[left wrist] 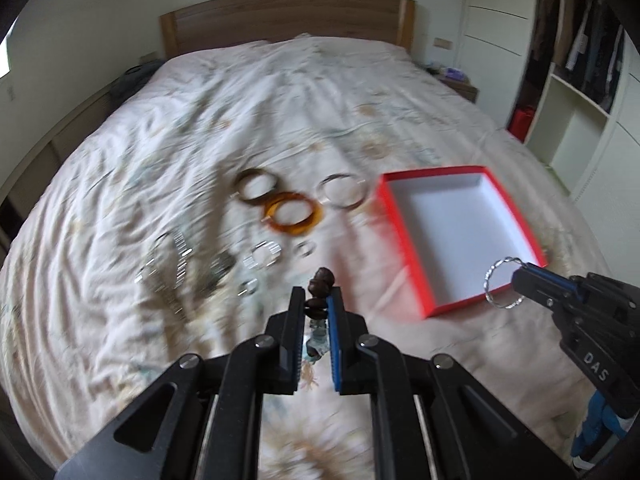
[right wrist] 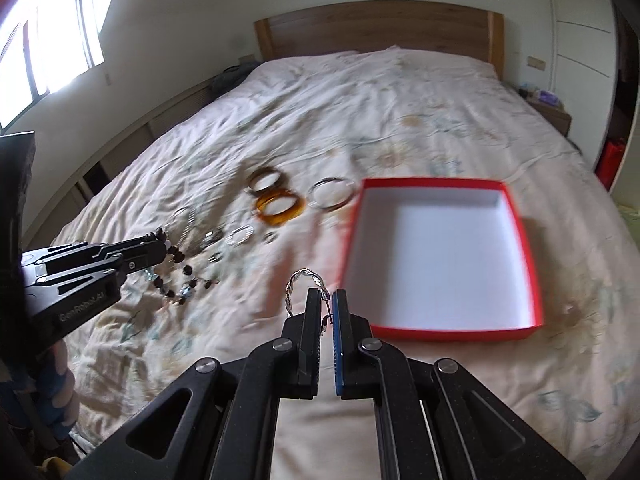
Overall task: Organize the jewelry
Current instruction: 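Carry both items into the red box and open both grippers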
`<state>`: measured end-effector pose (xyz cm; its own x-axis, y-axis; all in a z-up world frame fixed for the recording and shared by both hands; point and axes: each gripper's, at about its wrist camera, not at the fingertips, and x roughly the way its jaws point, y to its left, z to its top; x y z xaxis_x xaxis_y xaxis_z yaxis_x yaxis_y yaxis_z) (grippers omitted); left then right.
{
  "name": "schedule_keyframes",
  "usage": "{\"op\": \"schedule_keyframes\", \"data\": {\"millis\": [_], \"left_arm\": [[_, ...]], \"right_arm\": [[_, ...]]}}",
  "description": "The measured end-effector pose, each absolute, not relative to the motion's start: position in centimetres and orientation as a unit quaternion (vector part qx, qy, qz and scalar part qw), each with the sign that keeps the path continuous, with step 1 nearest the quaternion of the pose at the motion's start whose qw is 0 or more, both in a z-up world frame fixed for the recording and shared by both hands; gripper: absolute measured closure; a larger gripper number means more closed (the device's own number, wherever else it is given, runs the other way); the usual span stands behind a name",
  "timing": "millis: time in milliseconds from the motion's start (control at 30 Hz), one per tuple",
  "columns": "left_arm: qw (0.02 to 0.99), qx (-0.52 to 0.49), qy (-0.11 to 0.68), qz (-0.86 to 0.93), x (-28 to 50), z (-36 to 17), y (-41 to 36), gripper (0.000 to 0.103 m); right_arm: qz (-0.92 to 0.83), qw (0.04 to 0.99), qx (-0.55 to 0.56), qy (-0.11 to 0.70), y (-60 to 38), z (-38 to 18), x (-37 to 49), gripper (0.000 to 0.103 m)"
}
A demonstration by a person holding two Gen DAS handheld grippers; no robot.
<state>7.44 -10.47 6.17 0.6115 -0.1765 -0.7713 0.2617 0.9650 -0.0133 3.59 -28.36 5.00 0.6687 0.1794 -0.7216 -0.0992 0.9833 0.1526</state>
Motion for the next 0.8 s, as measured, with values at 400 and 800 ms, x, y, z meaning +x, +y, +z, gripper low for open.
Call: {"op": "schedule_keyframes", "data": {"millis": [400, 800], "left_arm": [[0.883, 0.07, 0.415, -0.211, 16.8, 6.1, -23.8, 0.093], [0.851, 0.063, 0.473, -0.221, 24.7, -1.7, -30.7, 0.093]], "right_arm": [[0.016, 0.909, 0.06, 0.411, -37.8, 3.0, 11.5, 0.098], [0.008, 0.886, 0.052, 0.461, -41.3, -3.0, 21.1, 0.098]]}}
